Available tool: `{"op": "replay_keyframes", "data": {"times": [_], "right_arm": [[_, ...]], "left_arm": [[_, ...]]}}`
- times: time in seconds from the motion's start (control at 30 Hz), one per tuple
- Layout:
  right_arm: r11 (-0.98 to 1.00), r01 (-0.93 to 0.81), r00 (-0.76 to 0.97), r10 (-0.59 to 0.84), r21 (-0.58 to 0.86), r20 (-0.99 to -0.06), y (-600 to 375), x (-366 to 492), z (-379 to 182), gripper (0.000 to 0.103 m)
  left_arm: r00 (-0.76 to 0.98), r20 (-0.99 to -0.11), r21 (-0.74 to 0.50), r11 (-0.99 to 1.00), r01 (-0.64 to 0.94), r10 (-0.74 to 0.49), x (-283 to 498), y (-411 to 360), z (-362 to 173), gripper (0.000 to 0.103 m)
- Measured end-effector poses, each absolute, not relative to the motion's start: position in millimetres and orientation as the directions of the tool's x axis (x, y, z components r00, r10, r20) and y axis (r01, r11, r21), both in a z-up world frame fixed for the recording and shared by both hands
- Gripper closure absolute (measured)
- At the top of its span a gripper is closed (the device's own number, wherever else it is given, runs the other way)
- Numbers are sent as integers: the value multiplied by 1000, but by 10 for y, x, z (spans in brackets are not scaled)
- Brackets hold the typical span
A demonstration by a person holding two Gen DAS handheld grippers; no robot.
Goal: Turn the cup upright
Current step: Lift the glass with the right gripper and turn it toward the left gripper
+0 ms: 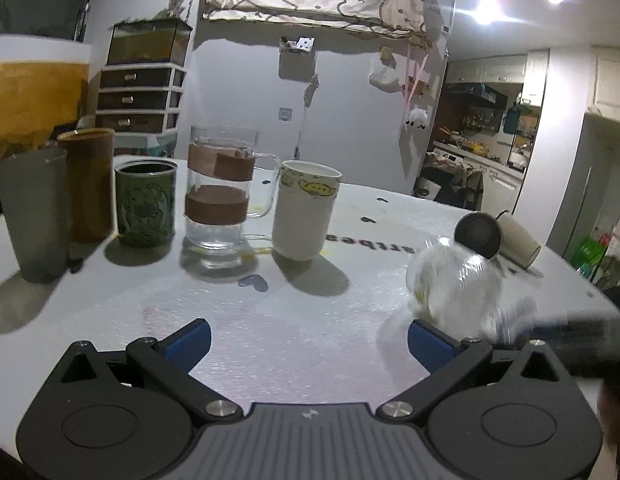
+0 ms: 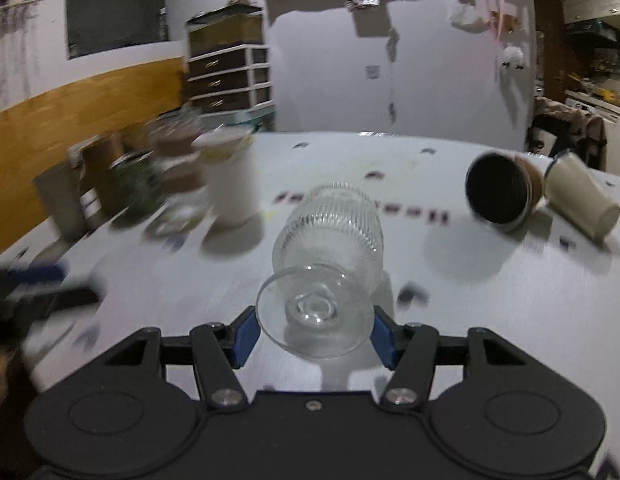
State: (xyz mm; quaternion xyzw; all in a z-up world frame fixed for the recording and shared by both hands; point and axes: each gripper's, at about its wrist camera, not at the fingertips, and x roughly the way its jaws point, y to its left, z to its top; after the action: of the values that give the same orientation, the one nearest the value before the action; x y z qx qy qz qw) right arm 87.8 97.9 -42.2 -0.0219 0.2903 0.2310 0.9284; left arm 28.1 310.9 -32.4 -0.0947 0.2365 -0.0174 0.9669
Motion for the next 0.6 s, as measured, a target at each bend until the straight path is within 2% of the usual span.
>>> {"op": "replay_keyframes", "data": {"times": [0.13, 0.33, 0.5, 0.53, 0.57, 0.6], "right_arm": [[880, -466, 698, 431, 94, -572, 912, 517, -521, 43], [882, -464, 712, 427, 83, -557, 853, 315, -538, 43], [896, -420, 768, 434, 142, -470, 699, 252, -439, 39], [898, -409, 781, 437, 165, -446, 661, 240, -425, 42], [898, -399, 788, 438, 184, -433, 629, 241, -420, 53], [894, -397, 786, 448, 208, -425, 602, 245, -429, 55]], "left_arm": [[880, -453, -264, 964, 18, -141, 339, 3055, -320, 0], [859, -454, -321, 943, 89, -236, 412, 2905, -327, 2], [834, -439, -428, 894, 133, -334, 570, 2906, -266, 5], [824, -436, -459, 877, 142, -362, 619, 2906, -258, 6], [812, -436, -487, 861, 150, -388, 666, 2901, -254, 6], [801, -435, -508, 847, 157, -410, 715, 2885, -255, 6]]}}
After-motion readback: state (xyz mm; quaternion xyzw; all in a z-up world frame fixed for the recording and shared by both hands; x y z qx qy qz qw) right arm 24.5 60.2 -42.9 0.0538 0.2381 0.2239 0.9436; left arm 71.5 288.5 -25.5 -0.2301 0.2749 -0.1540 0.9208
